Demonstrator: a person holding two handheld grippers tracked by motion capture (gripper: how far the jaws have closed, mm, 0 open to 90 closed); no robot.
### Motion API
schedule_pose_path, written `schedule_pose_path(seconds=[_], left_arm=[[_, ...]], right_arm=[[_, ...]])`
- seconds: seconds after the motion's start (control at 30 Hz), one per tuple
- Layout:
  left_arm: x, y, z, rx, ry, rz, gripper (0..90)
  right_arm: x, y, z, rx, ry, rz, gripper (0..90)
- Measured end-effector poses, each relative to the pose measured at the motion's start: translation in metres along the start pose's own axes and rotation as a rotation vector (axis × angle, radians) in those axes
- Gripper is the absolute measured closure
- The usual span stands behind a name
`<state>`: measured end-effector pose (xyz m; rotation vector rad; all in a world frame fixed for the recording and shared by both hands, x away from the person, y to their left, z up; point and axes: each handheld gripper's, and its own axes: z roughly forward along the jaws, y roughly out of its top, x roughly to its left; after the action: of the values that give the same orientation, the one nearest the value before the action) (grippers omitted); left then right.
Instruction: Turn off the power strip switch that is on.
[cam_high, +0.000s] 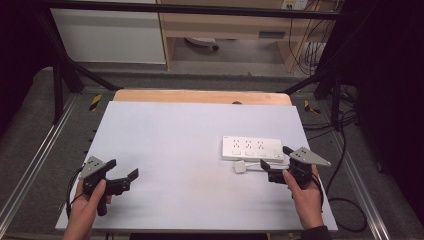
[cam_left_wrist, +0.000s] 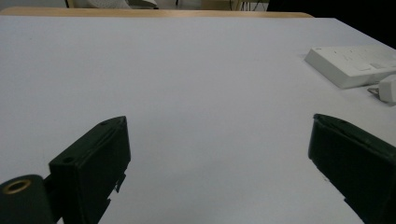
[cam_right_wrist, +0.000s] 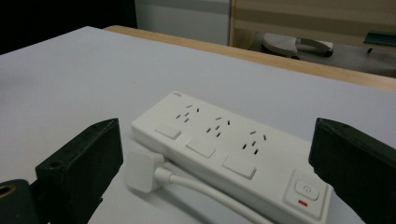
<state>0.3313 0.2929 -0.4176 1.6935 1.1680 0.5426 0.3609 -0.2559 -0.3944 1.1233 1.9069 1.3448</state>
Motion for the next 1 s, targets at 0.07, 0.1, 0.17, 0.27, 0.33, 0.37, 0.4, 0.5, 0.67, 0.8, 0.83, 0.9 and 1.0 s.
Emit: schedule_pose_path(seconds=[0.07,0.1,0.17,0.27,0.33,0.37,0.4,0.5,0.67,0.8,0.83,0.9,1.0], left_arm=[[0.001,0.000,-0.001,0.005,0.000,0.006,5.7],[0.001,-0.001,-0.001,0.001,0.003,0.001,5.7],[0.001,-0.001,-0.001,-0.002,0.004,-0.001,5.7],[0.001,0.000,-0.001,0.000,0.006,0.002,5.7],[0.000,0.000,0.000,0.000,0.001,-0.001,5.7],[0.000,0.000,0.000,-0.002,0.001,0.000,5.7],[0.000,0.000,0.000,0.000,-0.001,0.002,5.7],[-0.001,-0.001,0.001,0.007,-0.005,0.006,5.7],[0.000,-0.002,0.001,0.008,-0.006,-0.002,5.7],[-0.001,-0.001,0.001,0.009,-0.007,0.003,5.7],[-0.001,-0.001,0.002,0.010,-0.011,0.002,5.7],[-0.002,0.000,0.002,0.011,-0.018,-0.004,5.7],[-0.003,-0.001,0.003,0.019,-0.027,0.000,5.7]], right_arm=[[-0.003,0.007,0.005,-0.010,-0.007,-0.001,3.4],[-0.005,0.010,0.008,-0.014,-0.013,-0.005,3.3],[-0.007,0.014,0.012,-0.020,-0.021,-0.002,3.2],[-0.008,0.015,0.017,-0.030,-0.032,0.010,3.4],[-0.009,0.017,0.022,-0.026,-0.036,0.008,3.4],[-0.009,0.019,0.026,-0.023,-0.042,0.001,3.3],[-0.009,0.019,0.026,-0.023,-0.042,0.001,3.3],[-0.009,0.023,0.032,-0.026,-0.050,0.005,3.3],[-0.010,0.025,0.045,-0.004,-0.053,0.008,2.9],[-0.009,0.027,0.053,0.002,-0.054,0.003,2.9],[-0.009,0.027,0.053,0.002,-0.054,0.003,2.9],[-0.010,0.027,0.057,0.006,-0.057,0.005,3.0],[-0.009,0.025,0.062,0.017,-0.048,0.012,3.4]])
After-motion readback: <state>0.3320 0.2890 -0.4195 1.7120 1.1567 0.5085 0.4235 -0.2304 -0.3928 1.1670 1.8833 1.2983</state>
